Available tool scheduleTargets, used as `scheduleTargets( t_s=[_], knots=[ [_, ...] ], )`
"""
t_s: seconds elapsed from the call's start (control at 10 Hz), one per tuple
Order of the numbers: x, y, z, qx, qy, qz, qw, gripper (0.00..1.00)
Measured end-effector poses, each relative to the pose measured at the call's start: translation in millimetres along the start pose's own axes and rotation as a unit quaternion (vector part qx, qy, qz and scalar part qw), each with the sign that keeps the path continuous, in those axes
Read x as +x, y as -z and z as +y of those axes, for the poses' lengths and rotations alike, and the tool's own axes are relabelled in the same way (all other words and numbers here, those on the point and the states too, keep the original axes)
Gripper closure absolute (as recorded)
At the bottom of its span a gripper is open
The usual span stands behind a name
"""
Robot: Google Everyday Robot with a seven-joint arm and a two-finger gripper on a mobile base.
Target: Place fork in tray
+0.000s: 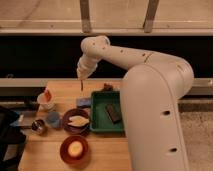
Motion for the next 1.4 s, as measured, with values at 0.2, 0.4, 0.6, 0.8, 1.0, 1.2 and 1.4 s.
scheduleTargets(
  t_s=[0.2, 0.4, 0.6, 0.8, 1.0, 1.2, 1.4],
  knots=[
    [22.5, 15.2, -16.3, -0.003, -0.024, 0.026, 0.9994, 1.00],
    [45.2, 32.9, -34.7, 0.004, -0.048, 0.051, 0.9975, 1.00],
    [74.5, 43.2, -52.6, 0.013, -0.086, 0.082, 0.9928, 1.00],
    [103.6, 42.2, -64.9, 0.013, -0.116, 0.111, 0.9869, 1.00],
    [139.8, 23.3, -67.0, 0.003, -0.150, 0.154, 0.9766, 1.00],
    [163.0, 5.9, -62.6, -0.011, -0.166, 0.188, 0.9680, 1.00],
    [173.8, -7.5, -55.2, -0.024, -0.169, 0.214, 0.9618, 1.00]
  ],
)
